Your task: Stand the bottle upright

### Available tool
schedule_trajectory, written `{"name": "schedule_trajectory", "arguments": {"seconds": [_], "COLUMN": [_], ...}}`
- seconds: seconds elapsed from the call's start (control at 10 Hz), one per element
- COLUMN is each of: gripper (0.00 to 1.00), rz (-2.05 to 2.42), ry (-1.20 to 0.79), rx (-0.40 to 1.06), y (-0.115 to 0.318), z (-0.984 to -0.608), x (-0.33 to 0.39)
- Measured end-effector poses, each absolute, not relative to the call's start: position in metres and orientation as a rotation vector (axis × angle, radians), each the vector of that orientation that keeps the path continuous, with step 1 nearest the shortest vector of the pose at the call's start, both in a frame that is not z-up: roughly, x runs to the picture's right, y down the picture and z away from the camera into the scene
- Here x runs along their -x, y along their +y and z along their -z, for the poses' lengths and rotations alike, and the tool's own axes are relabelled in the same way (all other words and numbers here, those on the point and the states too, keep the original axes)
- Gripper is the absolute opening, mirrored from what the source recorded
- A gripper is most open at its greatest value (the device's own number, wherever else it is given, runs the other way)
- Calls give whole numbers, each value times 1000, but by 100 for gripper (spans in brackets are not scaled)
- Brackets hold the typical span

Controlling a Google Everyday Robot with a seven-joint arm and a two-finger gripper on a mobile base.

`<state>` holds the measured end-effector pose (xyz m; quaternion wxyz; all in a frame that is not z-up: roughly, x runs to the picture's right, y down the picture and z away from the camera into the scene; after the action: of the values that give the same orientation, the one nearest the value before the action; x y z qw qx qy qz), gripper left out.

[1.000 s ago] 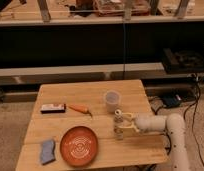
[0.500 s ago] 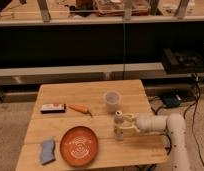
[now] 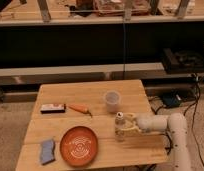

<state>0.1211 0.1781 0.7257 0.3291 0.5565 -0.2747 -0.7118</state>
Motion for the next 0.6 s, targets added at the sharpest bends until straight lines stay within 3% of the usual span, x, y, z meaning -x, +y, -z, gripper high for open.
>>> {"name": "schedule_trajectory", "arguments": {"seconds": [0.6], "gripper": [80], "rz": [1961], "ry": [-771], "rx": [-1398], "y": [167], "z": [-713], "x": [-127]}}
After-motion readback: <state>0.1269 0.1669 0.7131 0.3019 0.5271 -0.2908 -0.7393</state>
